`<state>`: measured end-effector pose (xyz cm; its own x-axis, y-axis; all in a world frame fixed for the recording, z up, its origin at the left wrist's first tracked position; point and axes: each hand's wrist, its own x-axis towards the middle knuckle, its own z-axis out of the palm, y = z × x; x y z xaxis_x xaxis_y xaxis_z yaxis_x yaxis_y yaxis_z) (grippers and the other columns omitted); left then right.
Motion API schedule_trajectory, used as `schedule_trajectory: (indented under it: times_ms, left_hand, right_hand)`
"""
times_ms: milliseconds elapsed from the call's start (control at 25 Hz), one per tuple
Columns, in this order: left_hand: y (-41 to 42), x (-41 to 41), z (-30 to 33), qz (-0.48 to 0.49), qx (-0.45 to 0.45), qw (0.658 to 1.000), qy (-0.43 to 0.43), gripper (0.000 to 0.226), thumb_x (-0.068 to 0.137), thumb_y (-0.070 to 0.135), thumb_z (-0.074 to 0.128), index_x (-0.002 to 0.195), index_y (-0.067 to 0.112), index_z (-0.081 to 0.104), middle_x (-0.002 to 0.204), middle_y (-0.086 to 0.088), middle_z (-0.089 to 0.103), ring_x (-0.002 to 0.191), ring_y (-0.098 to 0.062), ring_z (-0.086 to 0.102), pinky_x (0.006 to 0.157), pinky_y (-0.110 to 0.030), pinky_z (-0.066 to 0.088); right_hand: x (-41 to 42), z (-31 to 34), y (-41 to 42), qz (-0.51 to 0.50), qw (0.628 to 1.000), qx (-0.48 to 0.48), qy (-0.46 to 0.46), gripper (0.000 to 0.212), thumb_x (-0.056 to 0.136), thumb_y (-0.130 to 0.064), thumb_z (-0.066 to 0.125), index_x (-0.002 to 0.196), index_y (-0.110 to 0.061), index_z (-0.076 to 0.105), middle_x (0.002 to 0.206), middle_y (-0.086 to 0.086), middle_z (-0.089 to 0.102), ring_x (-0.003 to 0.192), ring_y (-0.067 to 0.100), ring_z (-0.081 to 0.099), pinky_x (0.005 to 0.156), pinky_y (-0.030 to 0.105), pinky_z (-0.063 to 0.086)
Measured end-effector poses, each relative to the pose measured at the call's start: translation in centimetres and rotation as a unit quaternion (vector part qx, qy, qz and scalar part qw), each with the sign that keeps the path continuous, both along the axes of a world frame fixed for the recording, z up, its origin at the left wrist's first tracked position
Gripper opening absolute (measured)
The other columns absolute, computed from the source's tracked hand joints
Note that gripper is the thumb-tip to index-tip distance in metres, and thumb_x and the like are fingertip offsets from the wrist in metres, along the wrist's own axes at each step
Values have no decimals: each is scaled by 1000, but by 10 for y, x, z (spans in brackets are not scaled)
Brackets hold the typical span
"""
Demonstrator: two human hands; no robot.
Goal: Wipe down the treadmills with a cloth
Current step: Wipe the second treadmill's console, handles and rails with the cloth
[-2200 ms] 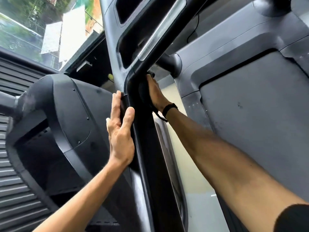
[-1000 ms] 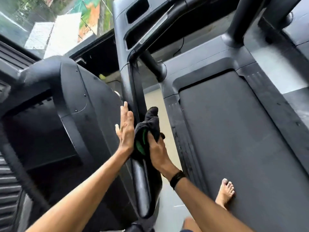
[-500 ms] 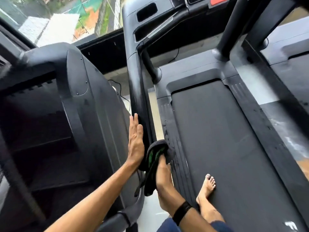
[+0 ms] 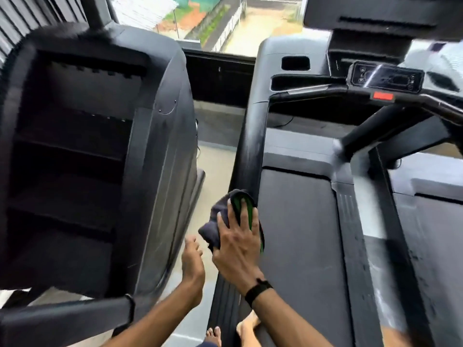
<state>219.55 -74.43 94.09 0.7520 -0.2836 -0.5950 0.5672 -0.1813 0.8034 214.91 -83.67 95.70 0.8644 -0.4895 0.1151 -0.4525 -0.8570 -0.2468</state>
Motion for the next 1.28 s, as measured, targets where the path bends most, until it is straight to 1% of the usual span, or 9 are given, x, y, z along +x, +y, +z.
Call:
schedule_trajectory:
  times_ms: [160,280,400,680,840,960,1080,1160,1280]
  left_hand:
    - [-38,27,11,-13,-16,993,-116,56,105,46,31,154,18,31,157,0,35,143,-14,34,122,-38,23]
    - [-80,51,24,-80,-25,982,-168,70,93,59,28,154,26,27,161,7,27,147,-6,25,124,-36,15]
    - [-128,82,24,-160,46,960,-224,75,89,59,14,157,28,18,164,11,12,150,-2,7,121,-33,-7]
    - [-215,161,29,-89,80,968,-219,73,91,61,7,155,29,20,163,12,12,145,6,2,118,-33,-19]
    - [-239,177,15,-47,96,976,-190,78,89,65,7,156,28,23,162,12,19,146,6,7,119,-36,-20]
    - [-259,172,17,25,103,974,-202,65,101,55,10,154,21,27,162,6,24,150,-5,13,120,-36,-15]
    - [-276,182,25,123,120,965,-196,67,103,56,18,148,11,39,154,-9,39,146,-22,30,123,-41,9]
    - [-288,196,32,185,111,957,-193,87,93,72,20,132,0,51,135,-24,53,131,-35,46,112,-45,31]
    - [-313,211,47,201,113,946,-228,79,92,59,21,114,-11,50,117,-32,55,113,-42,52,92,-44,39]
  right_hand:
    - [32,8,-43,38,998,-9,51,62,70,-44,50,123,-21,69,153,13,44,144,42,32,119,56,9]
    - [69,18,-99,76,992,15,104,69,72,-41,41,135,-25,61,162,5,30,153,33,13,123,47,-8]
    - [129,23,-174,72,993,21,90,65,74,-40,41,135,-31,60,162,0,31,153,28,11,124,44,-6]
    - [256,24,-325,79,996,16,41,43,85,-30,57,126,-28,68,153,0,44,150,27,20,124,42,0]
    - [313,29,-352,146,977,-65,140,29,85,-37,50,98,-19,70,121,4,65,128,27,43,115,43,21]
    - [314,31,-344,216,955,-91,184,29,86,-44,46,88,-23,67,109,8,70,114,26,55,102,41,30]
    - [285,30,-323,280,939,-70,186,46,85,-55,45,95,-19,72,107,7,72,112,24,58,103,38,32]
    - [261,28,-310,310,936,-42,160,53,79,-60,40,90,-20,73,102,2,73,110,22,58,103,36,32]
    - [231,30,-316,336,939,22,68,36,81,-47,53,98,-25,76,118,-7,71,121,20,54,112,33,25]
